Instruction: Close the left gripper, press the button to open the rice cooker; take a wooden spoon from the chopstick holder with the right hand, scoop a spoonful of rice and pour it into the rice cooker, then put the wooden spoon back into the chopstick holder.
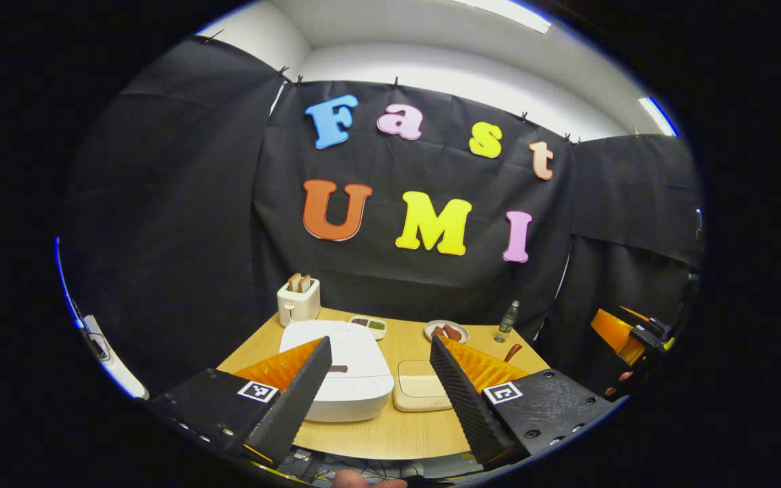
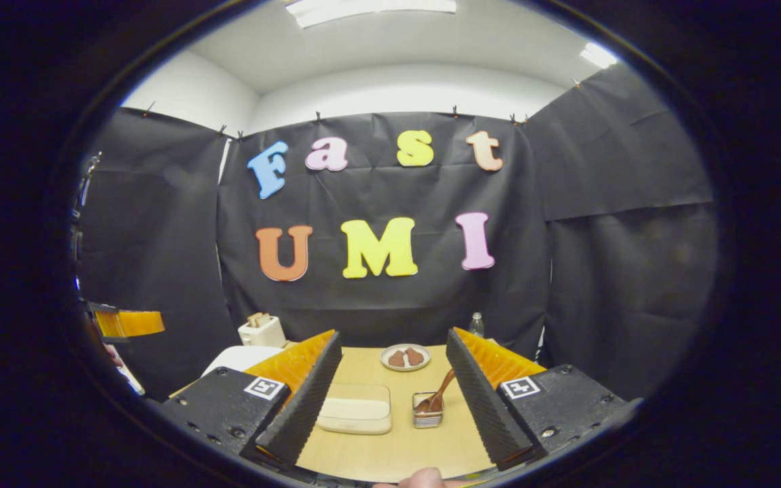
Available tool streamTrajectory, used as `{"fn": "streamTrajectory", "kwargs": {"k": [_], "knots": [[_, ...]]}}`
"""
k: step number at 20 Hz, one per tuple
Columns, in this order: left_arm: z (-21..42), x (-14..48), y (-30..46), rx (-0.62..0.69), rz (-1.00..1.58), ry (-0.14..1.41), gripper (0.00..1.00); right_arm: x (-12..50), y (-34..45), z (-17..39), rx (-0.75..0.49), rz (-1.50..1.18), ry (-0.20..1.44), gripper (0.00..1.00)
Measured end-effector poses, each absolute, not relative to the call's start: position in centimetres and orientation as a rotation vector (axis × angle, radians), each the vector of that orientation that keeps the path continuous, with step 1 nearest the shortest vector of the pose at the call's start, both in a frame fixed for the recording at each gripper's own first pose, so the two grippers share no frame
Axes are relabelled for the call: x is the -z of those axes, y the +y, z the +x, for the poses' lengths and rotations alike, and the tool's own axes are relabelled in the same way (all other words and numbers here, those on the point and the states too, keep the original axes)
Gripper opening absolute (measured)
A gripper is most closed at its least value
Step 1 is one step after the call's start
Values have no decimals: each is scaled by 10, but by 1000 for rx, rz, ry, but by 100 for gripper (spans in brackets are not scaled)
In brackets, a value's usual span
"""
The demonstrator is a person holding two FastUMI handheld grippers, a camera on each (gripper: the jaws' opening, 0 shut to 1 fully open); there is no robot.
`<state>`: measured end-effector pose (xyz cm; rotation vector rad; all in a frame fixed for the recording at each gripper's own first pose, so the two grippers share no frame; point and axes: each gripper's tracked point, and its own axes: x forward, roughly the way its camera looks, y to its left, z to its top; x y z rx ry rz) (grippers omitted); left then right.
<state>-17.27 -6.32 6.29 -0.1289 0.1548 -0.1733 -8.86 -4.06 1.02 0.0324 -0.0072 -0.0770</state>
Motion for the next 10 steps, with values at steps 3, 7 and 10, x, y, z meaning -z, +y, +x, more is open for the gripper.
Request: {"fn": "streamTrajectory", "kwargs": {"k": [3,7,10], "knots": [[-203,-72,-74,209,-129,93,94,-10,-27,-116,83,16,-16,100],[-224,-70,-76,214,-113,57,94,-3,-19,-142,84,-2,-20,100],[-231,-69,-76,200,-109,40,94,6,-17,-151,87,1,-8,100]]}}
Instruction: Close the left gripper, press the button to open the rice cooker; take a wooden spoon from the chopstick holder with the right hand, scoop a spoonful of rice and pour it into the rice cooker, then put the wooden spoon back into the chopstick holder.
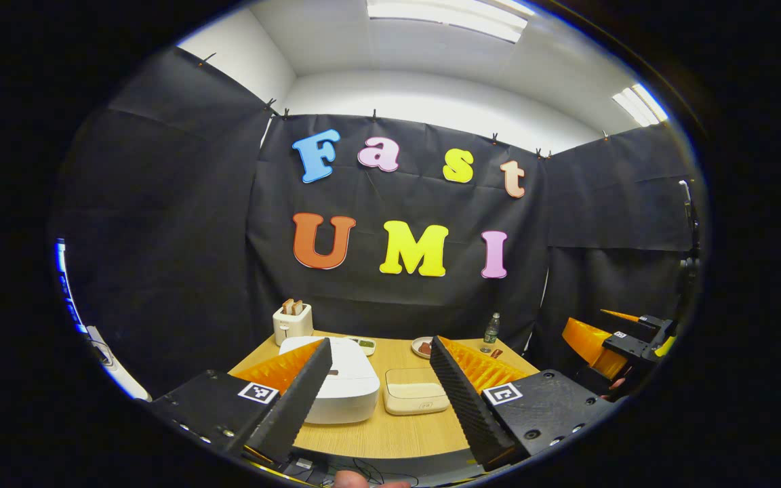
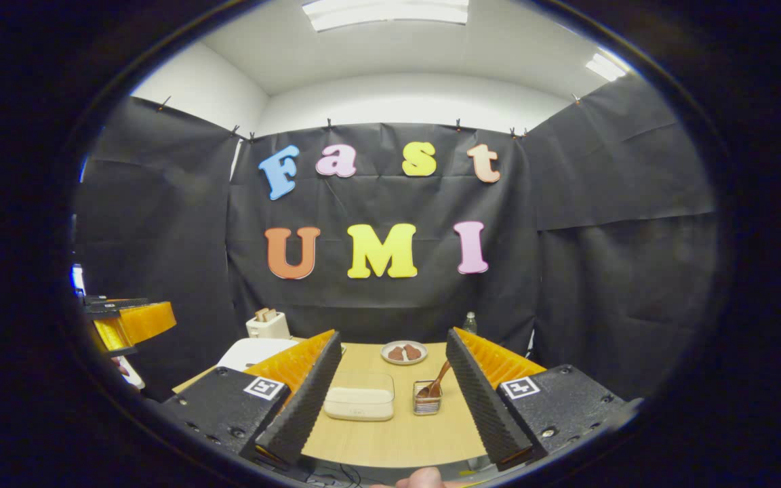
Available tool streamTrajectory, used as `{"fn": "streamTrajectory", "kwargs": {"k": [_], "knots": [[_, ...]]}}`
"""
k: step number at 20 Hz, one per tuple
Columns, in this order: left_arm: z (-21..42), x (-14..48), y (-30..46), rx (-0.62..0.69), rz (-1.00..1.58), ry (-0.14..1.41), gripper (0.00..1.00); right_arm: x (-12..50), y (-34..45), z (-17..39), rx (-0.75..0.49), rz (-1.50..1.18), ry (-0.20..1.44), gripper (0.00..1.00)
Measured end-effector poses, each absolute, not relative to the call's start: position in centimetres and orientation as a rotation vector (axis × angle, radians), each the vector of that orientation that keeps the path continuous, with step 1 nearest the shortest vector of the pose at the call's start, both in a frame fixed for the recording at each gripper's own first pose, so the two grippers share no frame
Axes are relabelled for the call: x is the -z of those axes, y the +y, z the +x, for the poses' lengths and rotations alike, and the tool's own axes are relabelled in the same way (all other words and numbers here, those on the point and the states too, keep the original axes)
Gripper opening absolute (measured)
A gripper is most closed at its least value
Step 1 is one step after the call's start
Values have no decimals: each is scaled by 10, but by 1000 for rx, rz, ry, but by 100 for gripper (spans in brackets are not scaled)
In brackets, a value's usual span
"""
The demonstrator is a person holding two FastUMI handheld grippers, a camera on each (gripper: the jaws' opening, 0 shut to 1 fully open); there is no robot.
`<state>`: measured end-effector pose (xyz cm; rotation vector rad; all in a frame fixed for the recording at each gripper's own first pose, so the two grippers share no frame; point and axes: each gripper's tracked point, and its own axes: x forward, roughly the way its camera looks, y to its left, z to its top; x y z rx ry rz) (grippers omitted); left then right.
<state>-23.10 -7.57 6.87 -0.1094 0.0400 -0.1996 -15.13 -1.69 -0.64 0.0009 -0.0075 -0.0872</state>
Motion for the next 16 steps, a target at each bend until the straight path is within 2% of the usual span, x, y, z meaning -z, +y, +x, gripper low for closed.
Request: {"fn": "streamTrajectory", "kwargs": {"k": [16], "knots": [[-239,-64,-95,176,-40,-16,94,21,-33,-138,63,46,17,100]]}}
